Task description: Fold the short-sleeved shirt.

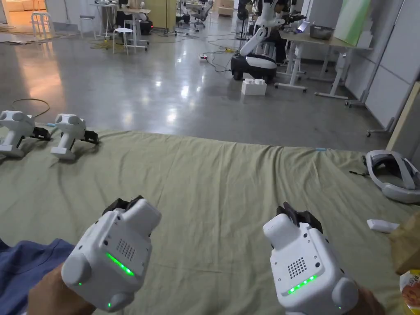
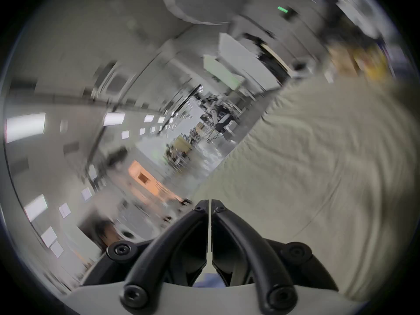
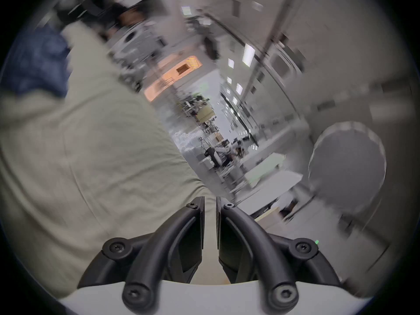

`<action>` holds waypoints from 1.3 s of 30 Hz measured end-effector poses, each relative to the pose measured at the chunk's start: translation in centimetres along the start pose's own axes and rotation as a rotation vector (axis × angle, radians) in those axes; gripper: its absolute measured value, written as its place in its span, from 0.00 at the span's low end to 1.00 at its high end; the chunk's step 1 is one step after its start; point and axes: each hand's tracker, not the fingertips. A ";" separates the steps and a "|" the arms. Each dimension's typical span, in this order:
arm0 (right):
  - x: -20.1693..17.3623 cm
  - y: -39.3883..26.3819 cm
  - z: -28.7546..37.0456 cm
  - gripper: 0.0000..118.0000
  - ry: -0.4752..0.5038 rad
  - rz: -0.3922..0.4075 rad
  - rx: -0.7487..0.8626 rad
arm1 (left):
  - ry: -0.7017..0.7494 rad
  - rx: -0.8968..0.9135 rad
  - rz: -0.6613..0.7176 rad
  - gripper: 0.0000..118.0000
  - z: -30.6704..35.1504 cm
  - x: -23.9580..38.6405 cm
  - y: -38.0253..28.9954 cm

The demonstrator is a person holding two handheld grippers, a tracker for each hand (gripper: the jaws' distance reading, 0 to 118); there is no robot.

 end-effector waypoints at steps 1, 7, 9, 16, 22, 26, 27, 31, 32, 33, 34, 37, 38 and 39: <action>0.5 0.1 -0.3 0.12 -0.002 -0.111 -0.012 | -0.026 0.001 0.145 0.04 0.0 -0.7 0.2; 2.2 1.7 1.4 0.12 -0.071 -0.722 -0.084 | -0.056 0.096 0.768 0.04 0.8 -2.6 -0.8; 2.0 -1.8 -1.2 0.12 -0.091 -0.857 -0.093 | -0.043 0.111 0.855 0.04 2.0 -2.3 -0.6; 2.2 -2.4 -1.5 0.12 -0.095 -0.804 -0.089 | -0.039 0.099 0.778 0.04 2.8 -1.9 -0.7; 1.1 -1.7 -0.9 0.12 -0.061 -0.719 -0.061 | -0.061 0.048 0.690 0.04 3.8 -2.5 -0.8; 0.3 -1.5 -0.9 0.12 -0.038 -0.708 -0.065 | -0.105 -0.008 0.687 0.04 1.9 -4.3 -1.7; 0.1 -1.5 -1.0 0.12 -0.033 -0.708 -0.066 | -0.105 -0.015 0.688 0.04 2.1 -4.7 -2.1; -0.7 -1.5 -1.1 0.12 0.001 -0.707 -0.091 | -0.143 -0.103 0.690 0.04 4.0 -7.0 -4.3; -0.9 -1.7 -1.3 0.12 0.009 -0.707 -0.097 | -0.135 -0.142 0.690 0.04 4.2 -7.8 -5.4; -1.1 -1.5 -1.1 0.12 0.013 -0.706 -0.102 | -0.127 -0.170 0.689 0.04 4.6 -8.5 -6.3; -1.4 -1.6 -1.1 0.12 0.019 -0.705 -0.106 | -0.117 -0.205 0.691 0.04 5.0 -9.3 -7.3; -2.1 -1.8 -1.1 0.12 0.031 -0.703 -0.125 | -0.039 -0.333 0.682 0.04 6.2 -11.4 -10.6; -2.4 -1.9 -1.2 0.12 0.038 -0.706 -0.131 | -0.023 -0.375 0.677 0.04 6.3 -12.0 -12.1; -2.6 -2.0 -1.2 0.12 0.044 -0.707 -0.134 | -0.031 -0.412 0.686 0.04 6.4 -12.6 -13.2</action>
